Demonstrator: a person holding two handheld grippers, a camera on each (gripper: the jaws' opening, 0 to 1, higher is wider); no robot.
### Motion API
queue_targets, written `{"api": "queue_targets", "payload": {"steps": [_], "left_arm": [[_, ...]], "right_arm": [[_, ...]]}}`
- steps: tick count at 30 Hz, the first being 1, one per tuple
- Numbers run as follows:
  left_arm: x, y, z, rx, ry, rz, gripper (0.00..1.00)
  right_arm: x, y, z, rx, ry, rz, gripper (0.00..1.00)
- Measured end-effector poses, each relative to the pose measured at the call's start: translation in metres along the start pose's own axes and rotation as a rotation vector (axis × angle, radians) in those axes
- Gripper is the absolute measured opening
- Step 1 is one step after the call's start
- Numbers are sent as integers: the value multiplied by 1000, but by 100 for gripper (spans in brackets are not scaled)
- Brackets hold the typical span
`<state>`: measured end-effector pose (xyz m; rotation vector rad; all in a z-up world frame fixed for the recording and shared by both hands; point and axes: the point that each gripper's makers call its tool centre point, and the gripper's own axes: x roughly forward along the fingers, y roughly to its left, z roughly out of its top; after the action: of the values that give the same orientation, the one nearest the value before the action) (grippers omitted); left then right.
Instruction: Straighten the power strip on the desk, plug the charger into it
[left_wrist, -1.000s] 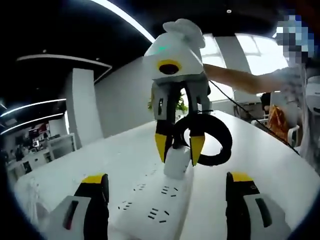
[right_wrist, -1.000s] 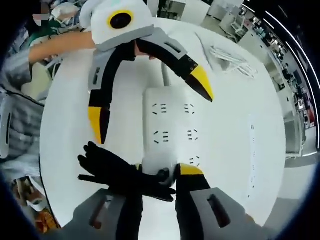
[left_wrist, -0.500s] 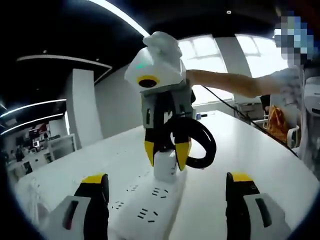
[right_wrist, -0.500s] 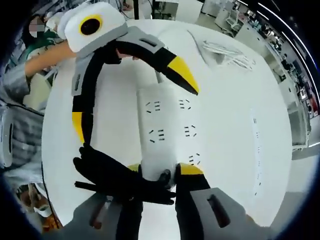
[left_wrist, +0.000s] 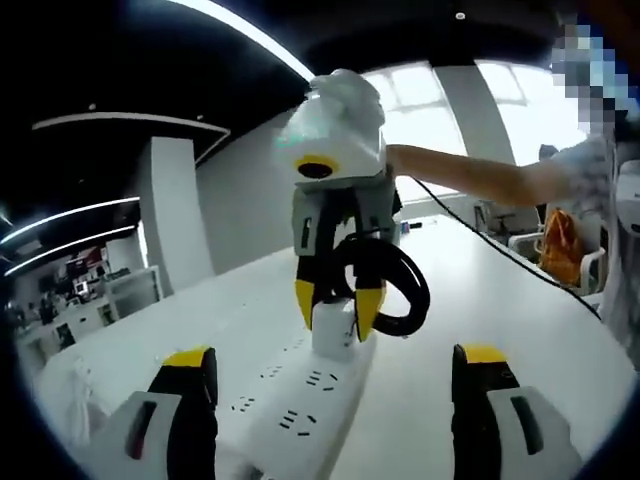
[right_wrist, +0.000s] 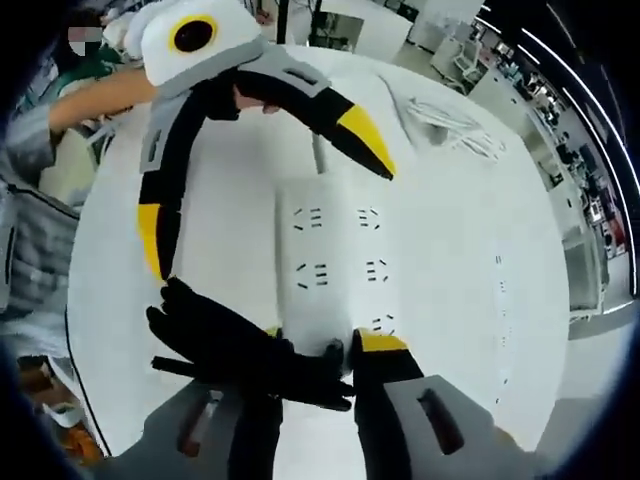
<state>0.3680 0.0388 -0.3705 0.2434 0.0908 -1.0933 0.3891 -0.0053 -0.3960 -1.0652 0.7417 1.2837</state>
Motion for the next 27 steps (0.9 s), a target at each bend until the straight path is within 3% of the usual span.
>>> {"api": "queue_targets", "payload": {"steps": [3,7,12,15,21,27], "left_arm": [[-3,-2,2,7,-1,-5,99],[-4,-1,4,8,-6,0,99],[-4,-1,5,-20,-22,-1,99],[-4,-2,5,-27,-28,0,99],[-2,-4,6,-45,-42,0,99],[0,-6,1,-34,-15,2,99]], "right_arm": [[-2,0,2,-47,-84,-7,24],[-1,-2,-5,-80,-98,-46,29],[-7,-5,4,-61,-215,-78,49],[-10,-6,3,-55,-233,-90,53],[-17,-16,7,-95,-305,-196,68],[-31,-27,9,-67,-396,-284,91]]}}
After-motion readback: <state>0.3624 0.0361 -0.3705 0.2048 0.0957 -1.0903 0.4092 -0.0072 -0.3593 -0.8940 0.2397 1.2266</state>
